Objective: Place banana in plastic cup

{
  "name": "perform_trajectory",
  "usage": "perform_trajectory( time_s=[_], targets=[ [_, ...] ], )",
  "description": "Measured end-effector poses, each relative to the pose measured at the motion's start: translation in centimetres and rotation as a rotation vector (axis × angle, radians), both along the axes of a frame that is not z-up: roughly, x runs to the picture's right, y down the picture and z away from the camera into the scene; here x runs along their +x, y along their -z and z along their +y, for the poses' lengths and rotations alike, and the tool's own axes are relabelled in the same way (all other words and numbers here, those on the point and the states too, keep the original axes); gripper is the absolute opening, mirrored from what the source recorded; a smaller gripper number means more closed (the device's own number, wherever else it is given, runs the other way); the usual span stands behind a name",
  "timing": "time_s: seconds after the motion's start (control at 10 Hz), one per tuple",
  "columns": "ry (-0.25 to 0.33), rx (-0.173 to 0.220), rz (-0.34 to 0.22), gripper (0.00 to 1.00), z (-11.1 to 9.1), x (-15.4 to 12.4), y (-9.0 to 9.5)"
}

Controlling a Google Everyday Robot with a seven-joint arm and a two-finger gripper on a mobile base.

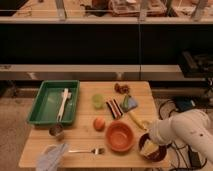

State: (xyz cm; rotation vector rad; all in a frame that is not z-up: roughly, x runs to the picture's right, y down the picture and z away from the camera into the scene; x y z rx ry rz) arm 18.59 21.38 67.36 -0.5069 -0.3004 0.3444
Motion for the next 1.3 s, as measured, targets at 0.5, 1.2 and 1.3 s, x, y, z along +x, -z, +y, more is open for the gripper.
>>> perform_trajectory(
  time_s=[0.5, 1.2, 1.3],
  targets=[
    [-0.009, -0.042, 0.137, 0.8, -6.9, 0.0, -7.0],
    [-0.089, -0.109, 0.228, 0.8, -6.7, 1.7, -12.2],
    [-0.094, -0.105, 0.245, 0.8, -6.7, 1.7, -12.8]
  ],
)
